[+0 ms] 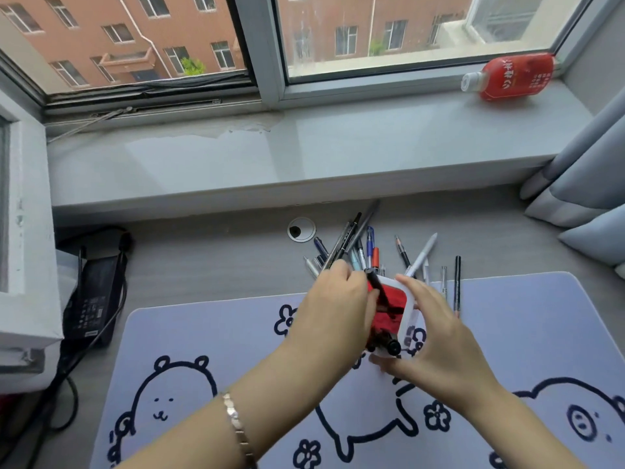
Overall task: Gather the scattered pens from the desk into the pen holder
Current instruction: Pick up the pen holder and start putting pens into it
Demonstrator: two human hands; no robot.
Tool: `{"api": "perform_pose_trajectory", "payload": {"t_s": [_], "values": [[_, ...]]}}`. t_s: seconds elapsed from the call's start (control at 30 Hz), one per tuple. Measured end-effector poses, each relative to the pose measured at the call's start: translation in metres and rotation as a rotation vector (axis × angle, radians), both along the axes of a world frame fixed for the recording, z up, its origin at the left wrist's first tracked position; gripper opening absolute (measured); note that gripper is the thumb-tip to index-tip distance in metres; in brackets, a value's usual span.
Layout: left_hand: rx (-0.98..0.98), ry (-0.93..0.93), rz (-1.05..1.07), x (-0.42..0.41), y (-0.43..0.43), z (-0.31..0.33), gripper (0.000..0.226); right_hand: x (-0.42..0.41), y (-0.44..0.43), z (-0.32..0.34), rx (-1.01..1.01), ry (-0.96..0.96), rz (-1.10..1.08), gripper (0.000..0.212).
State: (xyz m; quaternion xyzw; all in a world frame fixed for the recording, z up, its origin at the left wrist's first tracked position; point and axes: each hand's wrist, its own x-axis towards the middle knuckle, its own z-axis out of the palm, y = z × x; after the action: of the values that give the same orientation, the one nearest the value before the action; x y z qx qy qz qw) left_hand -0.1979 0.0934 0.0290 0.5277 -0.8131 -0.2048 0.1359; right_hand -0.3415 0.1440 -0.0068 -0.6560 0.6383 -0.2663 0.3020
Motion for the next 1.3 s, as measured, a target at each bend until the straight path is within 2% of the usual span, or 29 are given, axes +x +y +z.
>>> {"api": "perform_pose_trajectory", "payload": {"t_s": [0.07,0.2,0.27,0.3,0.37,0.43,0.53,0.63,0.77,0.9,1.03,1.1,1.17,1.23,1.3], "values": [[-0.017,0.244,0.022,-0.004,0.008,-0.011,0.029,-0.001,0.000,-0.001,-0.002,-0.024,-0.032,0.092],[0.343,0.761,0.148,-0.006,0.001,-0.016,0.030,-0.012,0.001,-0.008,0.035,-0.012,-0.065,0.097],[0.330,0.863,0.289,0.000,-0.019,-0.030,0.029,-0.020,0.001,-0.011,0.054,-0.022,-0.101,0.096],[0.301,0.783,0.348,0.003,-0.032,-0.041,0.030,-0.024,0.001,-0.013,0.058,-0.026,-0.119,0.096],[0.284,0.460,0.419,0.011,-0.057,-0.066,0.036,-0.031,0.000,-0.014,0.058,-0.031,-0.150,0.094],[0.286,0.219,0.432,0.014,-0.077,-0.088,0.041,-0.037,-0.002,-0.015,0.059,-0.028,-0.180,0.095],[0.322,-0.055,0.358,0.006,-0.094,-0.107,0.041,-0.042,-0.005,-0.018,0.063,-0.011,-0.198,0.097],[0.312,-0.208,0.289,-0.004,-0.096,-0.116,0.029,-0.043,-0.007,-0.019,0.064,-0.016,-0.204,0.095],[0.224,-0.199,0.237,-0.007,-0.091,-0.121,0.017,-0.044,-0.009,-0.020,0.063,-0.046,-0.209,0.091],[0.269,0.181,0.309,0.007,-0.069,-0.088,0.018,-0.047,-0.008,-0.022,0.072,-0.045,-0.216,0.095],[0.293,0.389,0.217,0.039,-0.028,-0.033,0.019,-0.047,-0.007,-0.020,0.073,-0.033,-0.214,0.098],[0.314,0.332,0.076,0.057,-0.009,-0.011,0.025,-0.044,-0.006,-0.019,0.075,-0.044,-0.202,0.097],[0.362,0.197,-0.053,0.069,0.006,0.004,0.024,-0.039,-0.005,-0.018,0.081,-0.051,-0.181,0.097],[0.439,0.050,-0.113,0.073,0.012,0.016,0.024,-0.034,-0.003,-0.017,0.090,-0.030,-0.149,0.096],[0.434,-0.125,-0.148,0.072,0.011,0.025,0.027,-0.028,-0.001,-0.015,0.073,0.036,-0.095,0.096]]}}
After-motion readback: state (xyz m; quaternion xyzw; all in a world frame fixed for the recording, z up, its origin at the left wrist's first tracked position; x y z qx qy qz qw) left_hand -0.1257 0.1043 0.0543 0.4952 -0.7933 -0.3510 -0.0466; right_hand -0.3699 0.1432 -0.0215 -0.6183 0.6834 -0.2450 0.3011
